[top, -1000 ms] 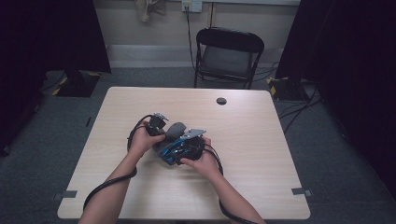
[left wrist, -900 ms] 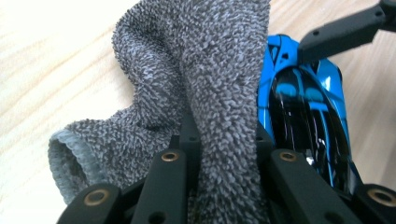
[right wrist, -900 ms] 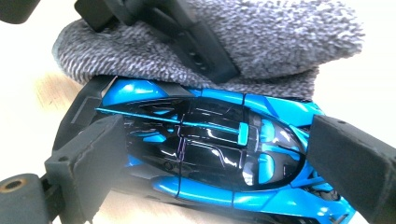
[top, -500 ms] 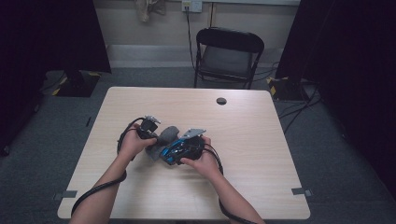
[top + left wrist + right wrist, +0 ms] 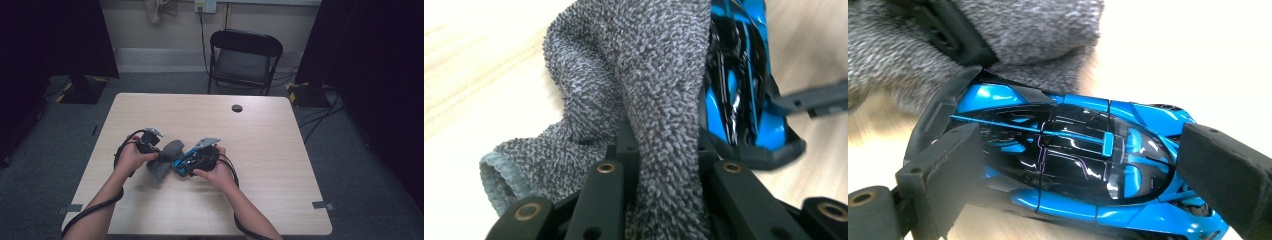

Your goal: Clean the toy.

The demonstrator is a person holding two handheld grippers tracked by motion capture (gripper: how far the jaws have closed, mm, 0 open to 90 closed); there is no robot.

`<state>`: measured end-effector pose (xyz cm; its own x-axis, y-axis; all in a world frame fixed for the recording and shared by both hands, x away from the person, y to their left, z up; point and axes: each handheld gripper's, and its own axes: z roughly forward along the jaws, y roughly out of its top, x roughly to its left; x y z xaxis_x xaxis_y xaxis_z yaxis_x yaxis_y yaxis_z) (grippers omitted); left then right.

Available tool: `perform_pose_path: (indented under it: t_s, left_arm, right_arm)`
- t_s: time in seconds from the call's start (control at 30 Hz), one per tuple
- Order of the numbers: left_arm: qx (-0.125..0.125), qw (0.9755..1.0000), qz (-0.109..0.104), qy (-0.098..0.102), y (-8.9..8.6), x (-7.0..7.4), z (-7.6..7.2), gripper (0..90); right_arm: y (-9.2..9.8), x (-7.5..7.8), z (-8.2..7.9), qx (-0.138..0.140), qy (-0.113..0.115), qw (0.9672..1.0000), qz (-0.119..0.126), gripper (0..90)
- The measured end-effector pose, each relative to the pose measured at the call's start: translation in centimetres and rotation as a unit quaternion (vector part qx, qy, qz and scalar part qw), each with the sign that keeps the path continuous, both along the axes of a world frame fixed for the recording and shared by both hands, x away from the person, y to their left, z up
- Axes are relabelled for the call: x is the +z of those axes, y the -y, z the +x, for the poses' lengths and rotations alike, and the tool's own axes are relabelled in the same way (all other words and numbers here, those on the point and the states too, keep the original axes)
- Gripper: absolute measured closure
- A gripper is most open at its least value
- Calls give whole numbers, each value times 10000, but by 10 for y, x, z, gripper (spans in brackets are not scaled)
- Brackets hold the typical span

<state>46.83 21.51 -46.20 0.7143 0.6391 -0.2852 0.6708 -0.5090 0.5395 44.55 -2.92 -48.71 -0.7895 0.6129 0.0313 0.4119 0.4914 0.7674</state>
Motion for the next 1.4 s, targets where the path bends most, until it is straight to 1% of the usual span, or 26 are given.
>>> perform_pose_path:
  t_s: [0.13, 0.2, 0.23, 0.27, 0.3, 0.33, 0.37, 0.43, 0.53, 0.6, 0.67, 0.7, 0.73, 0.8, 0.9, 0.93, 0.97, 1.03, 1.07, 1.1, 1.17, 1.23, 1.27, 1.3, 1.37, 1.4]
  left_arm:
    - [27, 10000, -12, 52, -6, 4, -5, 754]
    - [114, 9998, -45, 147, -9, 7, -5, 754]
    - [114, 9998, -45, 147, -9, 7, -5, 754]
    - [246, 9993, -69, 271, -13, 12, -2, 754]
    - [246, 9993, -69, 271, -13, 12, -2, 754]
    - [368, 9987, -127, 336, -14, 17, 4, 754]
    - [423, 9982, -128, 403, -13, 19, 7, 754]
    - [473, 9977, -151, 466, -7, 21, 14, 754]
    - [501, 9967, -205, 598, 7, 21, 24, 752]
    - [504, 9965, -204, 632, 19, 19, 31, 752]
    - [499, 9960, -167, 719, 31, 15, 36, 752]
    - [499, 9960, -167, 719, 31, 15, 36, 751]
    - [493, 9960, -119, 733, 41, 10, 41, 750]
    - [466, 9961, -73, 751, 51, 4, 44, 748]
    - [413, 9968, -39, 684, 61, -3, 48, 746]
    - [407, 9969, -6, 669, 64, -6, 48, 744]
    - [392, 9968, 85, 687, 66, -7, 48, 742]
    - [391, 9968, 64, 688, 66, -7, 48, 741]
    - [396, 9970, -6, 662, 66, -8, 47, 741]
    - [387, 9973, 10, 631, 65, -8, 47, 740]
    - [388, 9978, -90, 528, 62, -11, 46, 736]
    - [435, 9975, -91, 541, 60, -12, 45, 702]
    - [564, 9966, -71, 598, 57, -12, 45, 644]
    - [617, 9961, -110, 626, 56, -12, 45, 569]
    - [783, 9944, -158, 699, 52, -10, 45, 539]
    - [819, 9939, -181, 713, 49, -9, 45, 522]
  right_arm:
    - [0, 0, 0, -3, 2, 10000, 4, 49]
    - [0, 0, 0, -1, 0, 10000, 1, 49]
    - [0, 0, 0, -1, 0, 10000, 1, 49]
    - [0, 0, 0, -1, 7, 10000, 9, 49]
    - [0, 0, 0, -1, 8, 10000, 11, 49]
    - [0, 0, 0, -3, 10, 10000, 15, 49]
    - [0, 0, 0, -5, 11, 10000, 17, 49]
    - [0, 0, 0, -10, 8, 10000, 21, 49]
    - [0, -1, -1, -13, 14, 10000, 35, 49]
    - [0, 0, 0, -7, 11, 10000, 23, 49]
    - [0, 0, 0, 1, 7, 10000, 15, 49]
    - [0, 0, 0, 1, 10, 10000, 17, 49]
    - [1, -1, 0, 0, 10, 10000, 27, 49]
    - [1, -1, -1, 5, 31, 10000, 46, 50]
    - [1, -1, 0, -4, 18, 10000, 40, 50]
    - [1, -1, 0, -5, 15, 10000, 38, 49]
    - [1, -1, 0, -4, 14, 10000, 38, 50]
    - [1, -1, 0, -4, 16, 10000, 40, 50]
    - [1, -1, 0, -2, 16, 10000, 39, 50]
    - [1, -1, 0, -3, 13, 10000, 39, 49]
    - [1, -1, 0, 1, 16, 10000, 41, 49]
    - [1, -1, 0, 3, 17, 10000, 42, 50]
    - [1, -1, 0, 1, 16, 10000, 41, 49]
    - [1, -1, 0, 2, 19, 10000, 41, 50]
    - [1, -1, 0, 3, 25, 10000, 45, 50]
    - [1, -1, 0, 1, 20, 10000, 44, 50]
